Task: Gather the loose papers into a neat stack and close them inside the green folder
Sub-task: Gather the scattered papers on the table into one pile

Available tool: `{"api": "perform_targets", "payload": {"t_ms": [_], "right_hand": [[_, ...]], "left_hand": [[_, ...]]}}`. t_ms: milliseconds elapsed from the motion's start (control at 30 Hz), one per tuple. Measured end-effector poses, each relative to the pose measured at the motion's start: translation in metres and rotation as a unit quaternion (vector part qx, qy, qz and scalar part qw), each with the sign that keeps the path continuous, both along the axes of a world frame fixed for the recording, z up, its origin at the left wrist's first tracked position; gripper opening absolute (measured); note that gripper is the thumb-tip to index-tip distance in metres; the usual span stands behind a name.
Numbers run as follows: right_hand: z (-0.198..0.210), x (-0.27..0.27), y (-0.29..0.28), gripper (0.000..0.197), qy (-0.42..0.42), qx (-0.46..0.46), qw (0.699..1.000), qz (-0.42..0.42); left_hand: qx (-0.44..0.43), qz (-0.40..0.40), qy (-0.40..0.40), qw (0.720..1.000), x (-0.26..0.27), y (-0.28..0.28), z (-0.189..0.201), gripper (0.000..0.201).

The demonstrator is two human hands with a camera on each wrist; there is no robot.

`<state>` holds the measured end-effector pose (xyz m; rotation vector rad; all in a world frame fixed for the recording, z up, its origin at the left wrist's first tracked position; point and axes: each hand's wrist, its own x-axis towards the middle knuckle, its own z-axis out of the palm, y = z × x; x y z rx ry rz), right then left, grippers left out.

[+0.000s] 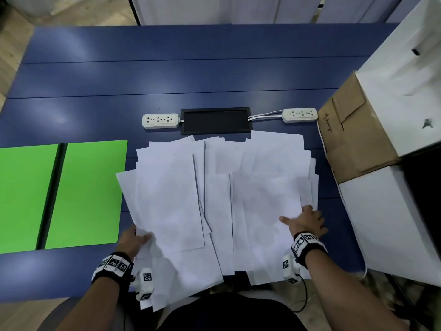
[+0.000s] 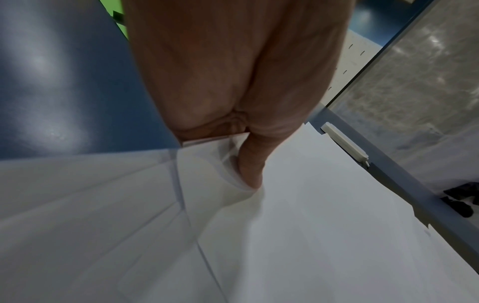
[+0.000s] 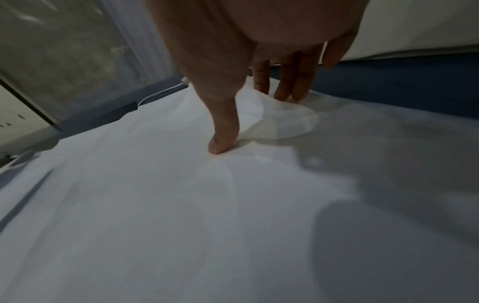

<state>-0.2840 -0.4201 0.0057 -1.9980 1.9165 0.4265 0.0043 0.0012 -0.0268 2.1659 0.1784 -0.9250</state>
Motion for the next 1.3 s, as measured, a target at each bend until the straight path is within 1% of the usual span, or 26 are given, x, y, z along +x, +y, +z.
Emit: {"api": "perform_targets", "payload": {"t_ms": [133,200,233,267,333,400,433,500,700,767,800,867,900,933,1033,1133,1200,1267,1300], "right_hand": [[-0.004,0.006,0.004,0.090,-0.075,0.013,0.997,-0.026],[-0.005,0.008,0.004,0.090,-0.081,0.024,0.996,-0.035],[-0.005,0.008,0.005,0.089,-0.071,0.030,0.996,-0.035],[-0.005,0.008,0.004,0.085,-0.054,0.033,0.997,-0.031],[-0.006,0.007,0.002,0.067,-0.024,0.018,0.999,-0.016],[-0.007,0.005,0.000,0.050,-0.027,-0.007,0.999,-0.017],[-0.007,0.004,-0.001,0.045,-0.039,-0.015,0.999,-0.025],[-0.006,0.003,-0.003,0.042,-0.061,-0.016,0.997,-0.040],[-0.002,0.001,-0.006,0.033,-0.078,-0.037,0.994,-0.059],[-0.001,0.000,-0.007,0.030,-0.115,-0.044,0.991,-0.059],[0.000,0.001,-0.007,0.030,-0.155,-0.043,0.985,-0.061],[0.003,0.005,-0.002,0.043,-0.255,-0.012,0.964,-0.078],[0.002,0.008,0.002,0.049,-0.281,0.002,0.957,-0.077],[0.002,0.013,0.006,0.049,-0.281,0.008,0.957,-0.069],[-0.007,0.027,0.017,0.037,-0.195,0.009,0.981,-0.019],[-0.009,0.038,0.025,0.029,-0.160,0.018,0.986,-0.045],[-0.009,0.041,0.025,0.030,-0.149,0.026,0.987,-0.055],[-0.006,0.040,0.022,0.038,-0.147,0.028,0.987,-0.062],[-0.005,0.039,0.021,0.042,-0.159,0.032,0.984,-0.074]], "left_hand": [[0.008,0.003,-0.001,1.000,0.002,0.001,-0.003,0.023],[0.013,0.003,-0.004,1.000,0.003,0.002,-0.004,0.023],[0.016,0.002,-0.008,1.000,0.003,0.001,-0.003,0.023],[0.016,-0.001,-0.010,1.000,0.002,0.000,-0.003,0.022],[0.015,0.004,-0.010,1.000,0.001,0.000,-0.002,0.020],[0.015,0.007,-0.008,1.000,0.000,0.000,-0.002,0.021],[0.015,0.009,-0.009,1.000,0.000,-0.001,-0.002,0.023],[0.016,0.011,-0.011,1.000,0.001,0.000,-0.003,0.026],[0.018,0.007,-0.008,1.000,0.004,0.002,-0.005,0.027],[0.017,0.002,-0.011,1.000,0.003,0.000,-0.004,0.028],[0.015,0.001,-0.012,1.000,0.002,-0.001,-0.003,0.029],[0.016,0.000,-0.013,1.000,0.000,-0.004,-0.001,0.028],[0.015,0.000,-0.015,1.000,-0.001,-0.005,0.001,0.027],[0.017,0.000,-0.018,1.000,0.000,-0.005,0.003,0.026],[0.016,0.001,-0.019,1.000,0.000,-0.005,0.005,0.023],[0.016,0.003,-0.015,1.000,0.000,-0.003,0.002,0.024],[0.014,-0.001,-0.017,1.000,0.001,-0.002,0.000,0.025],[0.018,-0.005,-0.020,1.000,0.002,-0.003,-0.002,0.025],[0.020,-0.007,-0.022,1.000,0.001,-0.003,-0.001,0.024]]}}
